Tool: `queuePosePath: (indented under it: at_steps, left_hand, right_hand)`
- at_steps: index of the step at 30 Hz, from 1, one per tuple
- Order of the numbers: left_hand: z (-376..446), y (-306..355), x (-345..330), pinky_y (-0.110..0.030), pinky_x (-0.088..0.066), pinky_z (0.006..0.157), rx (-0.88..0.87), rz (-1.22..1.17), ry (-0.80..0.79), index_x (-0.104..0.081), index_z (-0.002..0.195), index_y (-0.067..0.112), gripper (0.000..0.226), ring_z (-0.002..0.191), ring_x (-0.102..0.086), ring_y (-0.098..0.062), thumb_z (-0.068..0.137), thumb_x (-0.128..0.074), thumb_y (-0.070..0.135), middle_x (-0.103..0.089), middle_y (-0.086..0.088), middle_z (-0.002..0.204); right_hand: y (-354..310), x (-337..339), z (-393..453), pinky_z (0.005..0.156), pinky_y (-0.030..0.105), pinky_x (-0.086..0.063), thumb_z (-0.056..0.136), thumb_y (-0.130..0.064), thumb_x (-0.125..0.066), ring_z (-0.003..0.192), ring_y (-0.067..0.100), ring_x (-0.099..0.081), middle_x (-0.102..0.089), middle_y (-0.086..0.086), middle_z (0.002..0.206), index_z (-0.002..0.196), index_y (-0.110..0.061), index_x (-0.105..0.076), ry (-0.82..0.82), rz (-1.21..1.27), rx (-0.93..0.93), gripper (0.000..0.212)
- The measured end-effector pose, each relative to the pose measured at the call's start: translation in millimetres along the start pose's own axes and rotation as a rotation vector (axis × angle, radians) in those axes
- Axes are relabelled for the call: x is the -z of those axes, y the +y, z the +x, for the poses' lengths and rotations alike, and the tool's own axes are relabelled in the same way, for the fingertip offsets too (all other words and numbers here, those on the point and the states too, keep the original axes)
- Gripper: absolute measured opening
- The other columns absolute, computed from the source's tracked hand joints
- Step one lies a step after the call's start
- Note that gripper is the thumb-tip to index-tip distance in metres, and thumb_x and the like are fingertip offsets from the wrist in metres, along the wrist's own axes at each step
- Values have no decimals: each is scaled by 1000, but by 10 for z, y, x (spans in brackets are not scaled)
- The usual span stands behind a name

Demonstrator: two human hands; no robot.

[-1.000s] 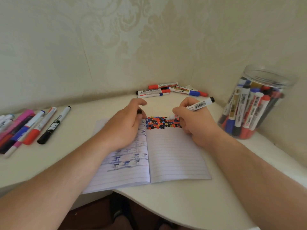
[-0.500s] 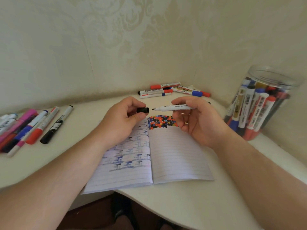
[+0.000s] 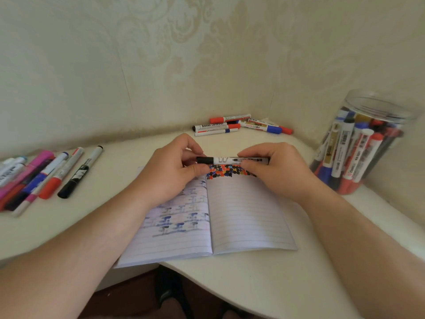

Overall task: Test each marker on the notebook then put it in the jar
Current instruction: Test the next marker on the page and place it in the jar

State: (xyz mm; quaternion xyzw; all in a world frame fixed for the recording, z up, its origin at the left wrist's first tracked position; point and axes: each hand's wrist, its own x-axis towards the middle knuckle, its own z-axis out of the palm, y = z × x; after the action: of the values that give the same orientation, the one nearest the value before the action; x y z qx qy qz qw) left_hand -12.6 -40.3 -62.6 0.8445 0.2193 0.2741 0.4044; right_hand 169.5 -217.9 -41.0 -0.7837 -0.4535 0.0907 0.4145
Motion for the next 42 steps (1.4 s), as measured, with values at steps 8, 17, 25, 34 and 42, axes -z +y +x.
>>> queuePosePath:
  at_steps: [8, 17, 25, 34, 42]
  left_hand:
    - [-70, 81, -28, -15, -45, 60, -90, 114, -98, -70, 76, 33, 33, 63, -62, 0, 62, -98, 23, -73, 17, 73]
    - [82, -120, -100, -38, -48, 94, -179, 404, -151, -70, 111, 49, 31, 104, -56, -10, 93, -53, 31, -70, 22, 99]
    - [86, -65, -122, -40, -42, 99, -199, 471, -215, -61, 90, 62, 38, 107, -47, -14, 94, -45, 28, -62, 39, 93]
    - [82, -77, -82, -31, -40, 103, -168, 456, -221, -71, 107, 53, 43, 110, -42, -8, 85, -38, 35, -64, 40, 103]
    - [37, -41, -91, -30, -42, 98, -165, 444, -209, -65, 99, 59, 41, 110, -41, -7, 95, -55, 20, -64, 32, 94]
  right_hand:
    - [-370, -340, -67, 81, 44, -32, 69, -98, -12, 93, 21, -46, -45, -13, 80, 80, -39, -54, -137, -740, 49, 74]
    - [-220, -343, 22, 78, 41, -29, 70, -87, -24, 76, 23, -50, -51, -7, 59, 64, -26, -59, 29, -848, 65, 70]
    - [-67, -386, 20, 74, 39, -28, 81, -91, -17, 77, 21, -47, -45, -10, 68, 72, -31, -43, 82, -751, 198, 67]
    - [-676, 701, -170, 87, 23, -41, 101, -36, -57, 96, 12, -54, -59, 6, 98, 107, -31, -68, 332, -95, 583, 13]
    - [-573, 2079, -243, 83, 36, -56, 101, -27, -65, 90, 13, -62, -63, -1, 99, 109, -30, -73, 652, 361, 255, 12]
